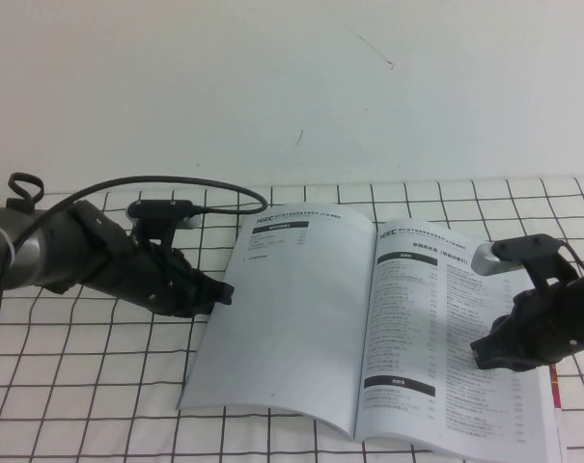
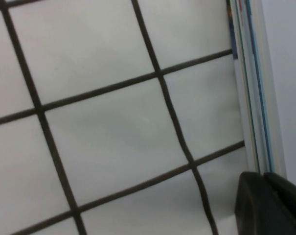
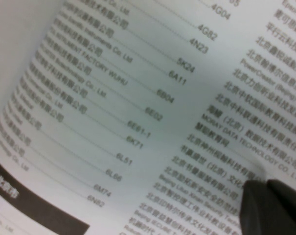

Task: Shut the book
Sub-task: 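Close the open booklet and leave it lying on the table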

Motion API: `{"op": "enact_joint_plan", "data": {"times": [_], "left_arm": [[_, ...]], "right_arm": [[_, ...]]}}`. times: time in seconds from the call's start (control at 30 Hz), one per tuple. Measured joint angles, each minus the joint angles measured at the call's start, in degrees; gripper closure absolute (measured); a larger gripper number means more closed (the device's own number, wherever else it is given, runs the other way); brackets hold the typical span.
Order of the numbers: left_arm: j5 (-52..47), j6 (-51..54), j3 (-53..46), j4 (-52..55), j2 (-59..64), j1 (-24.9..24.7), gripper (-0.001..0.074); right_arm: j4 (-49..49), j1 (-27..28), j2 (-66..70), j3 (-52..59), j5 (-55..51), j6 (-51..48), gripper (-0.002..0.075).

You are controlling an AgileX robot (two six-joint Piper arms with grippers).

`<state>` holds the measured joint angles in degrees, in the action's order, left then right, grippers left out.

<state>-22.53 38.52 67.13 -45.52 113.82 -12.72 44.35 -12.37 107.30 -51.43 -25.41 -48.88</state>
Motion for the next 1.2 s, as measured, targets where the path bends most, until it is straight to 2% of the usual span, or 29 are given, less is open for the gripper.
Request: {"op": "enact_joint_plan", "data": {"times": [0.17,0.33,0.63,1.0,1.2], "left_arm": [[-4.0,-0.6,0.7,-2.7,0.4,-1.6,0.0739],[-11.6,1.1,3.0,-6.5,1.3,-7.2,0.0739],[-14.7,2.2,8.1,-9.4,-1.5,-15.1,0.0739],[-17.6,5.4,9.3,-11.6,-8.6,-16.0,0.0739],[-17.8,7.7,9.3,-11.4,-15.0,-16.0,0.0739]], "right_arm": [[0.0,0.0,0.0,0.0,0.0,0.0,0.0729],[0.0,0.0,0.0,0.0,0.0,-0.5,0.0729],[0.1,0.0,0.0,0.0,0.0,-1.3,0.0729],[-2.6,0.1,-3.6,0.8,-0.1,-1.0,0.0729],[-8.2,3.7,-12.6,1.1,-2.9,0.8,0.0729]]}}
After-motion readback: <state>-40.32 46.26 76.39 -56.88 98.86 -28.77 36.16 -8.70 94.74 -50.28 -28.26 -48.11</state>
